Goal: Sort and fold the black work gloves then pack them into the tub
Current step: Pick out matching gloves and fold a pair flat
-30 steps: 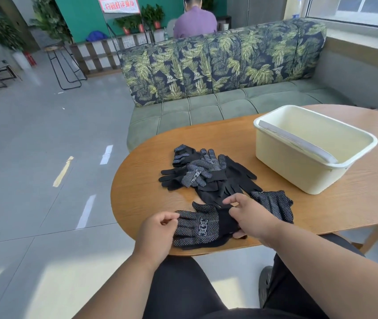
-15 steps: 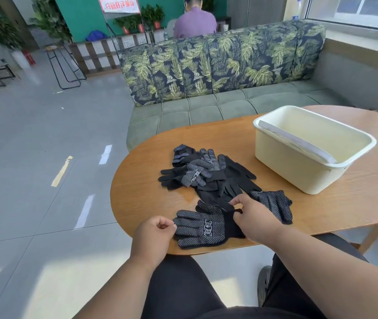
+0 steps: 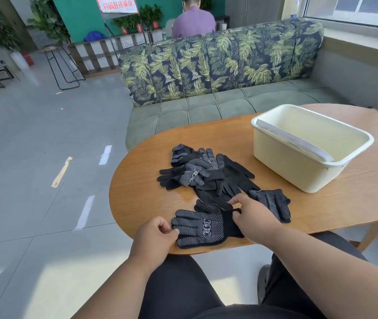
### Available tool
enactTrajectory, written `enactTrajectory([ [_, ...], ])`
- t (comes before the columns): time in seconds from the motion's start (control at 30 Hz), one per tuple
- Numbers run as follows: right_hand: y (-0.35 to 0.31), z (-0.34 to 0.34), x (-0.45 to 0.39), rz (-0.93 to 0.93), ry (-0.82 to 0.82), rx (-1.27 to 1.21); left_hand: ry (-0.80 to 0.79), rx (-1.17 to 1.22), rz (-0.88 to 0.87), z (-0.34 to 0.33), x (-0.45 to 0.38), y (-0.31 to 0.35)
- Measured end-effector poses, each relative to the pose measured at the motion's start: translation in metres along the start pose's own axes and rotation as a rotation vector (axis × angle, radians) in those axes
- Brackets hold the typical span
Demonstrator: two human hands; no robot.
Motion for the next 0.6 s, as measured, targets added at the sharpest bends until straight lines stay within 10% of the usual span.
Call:
enactTrajectory([
  [0.6, 0.0036, -0.0002, -0.0001, 0.013, 0.06, 0.086, -0.091, -0.098, -0.086, 0.0031, -0.0009, 0.0002],
])
Point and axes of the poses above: each hand's wrist, its own x-axis away from the middle knuckle, its own z-axis out of the back of the hand, y = z × x, the point moved 8 cm from there along -x, towards the middle knuckle, and after that the axes turned 7 degrees about -x, right-handed, at the moved point
